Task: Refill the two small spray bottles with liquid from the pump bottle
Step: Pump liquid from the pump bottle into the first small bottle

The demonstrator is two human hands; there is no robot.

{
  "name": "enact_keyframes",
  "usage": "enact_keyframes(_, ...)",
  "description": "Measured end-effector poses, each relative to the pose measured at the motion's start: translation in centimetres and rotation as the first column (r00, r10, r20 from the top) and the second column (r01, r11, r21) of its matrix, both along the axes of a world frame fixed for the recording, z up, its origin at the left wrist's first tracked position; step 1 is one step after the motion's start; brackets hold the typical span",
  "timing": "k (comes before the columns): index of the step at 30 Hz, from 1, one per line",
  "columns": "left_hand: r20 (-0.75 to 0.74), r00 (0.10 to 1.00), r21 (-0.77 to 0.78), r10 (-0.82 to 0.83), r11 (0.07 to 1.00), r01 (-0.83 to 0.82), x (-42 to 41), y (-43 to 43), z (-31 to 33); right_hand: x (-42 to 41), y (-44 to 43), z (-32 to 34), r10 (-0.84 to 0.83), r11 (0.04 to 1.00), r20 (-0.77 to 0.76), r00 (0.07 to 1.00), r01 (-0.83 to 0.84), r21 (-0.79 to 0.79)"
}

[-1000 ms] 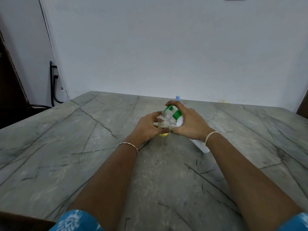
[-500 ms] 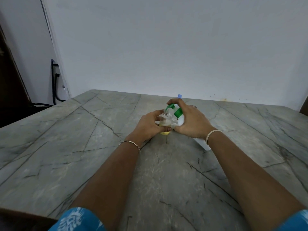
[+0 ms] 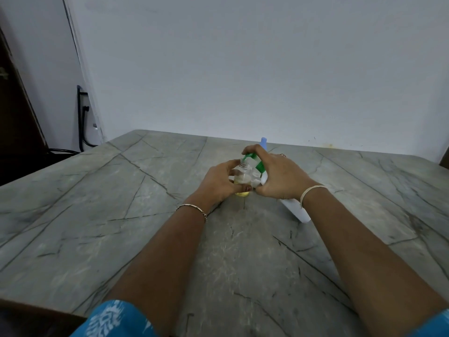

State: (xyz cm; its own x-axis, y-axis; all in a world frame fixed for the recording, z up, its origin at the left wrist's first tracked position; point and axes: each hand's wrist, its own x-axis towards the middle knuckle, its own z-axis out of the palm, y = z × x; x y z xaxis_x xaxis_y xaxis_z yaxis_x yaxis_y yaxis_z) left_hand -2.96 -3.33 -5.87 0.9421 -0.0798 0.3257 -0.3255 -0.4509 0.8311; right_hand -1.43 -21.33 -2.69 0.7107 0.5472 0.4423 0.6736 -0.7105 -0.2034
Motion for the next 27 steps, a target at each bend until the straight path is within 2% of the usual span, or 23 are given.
enact_keyframes(16, 0.002, 1.0, 0.018, 0.01, 1.0, -0.01, 0.12, -0.03, -0.07, 0.24, 0.63, -0.63, -0.047, 0.998, 0.098, 0.994, 0.042, 0.051)
enact_keyframes(27, -0.001, 1.0, 0.018, 0.0, 1.0, 0.0, 0.05, 0.13, 0.03, 0.14, 0.79, -0.48, -0.052, 0.997, 0.085, 0.995, 0.046, 0.064)
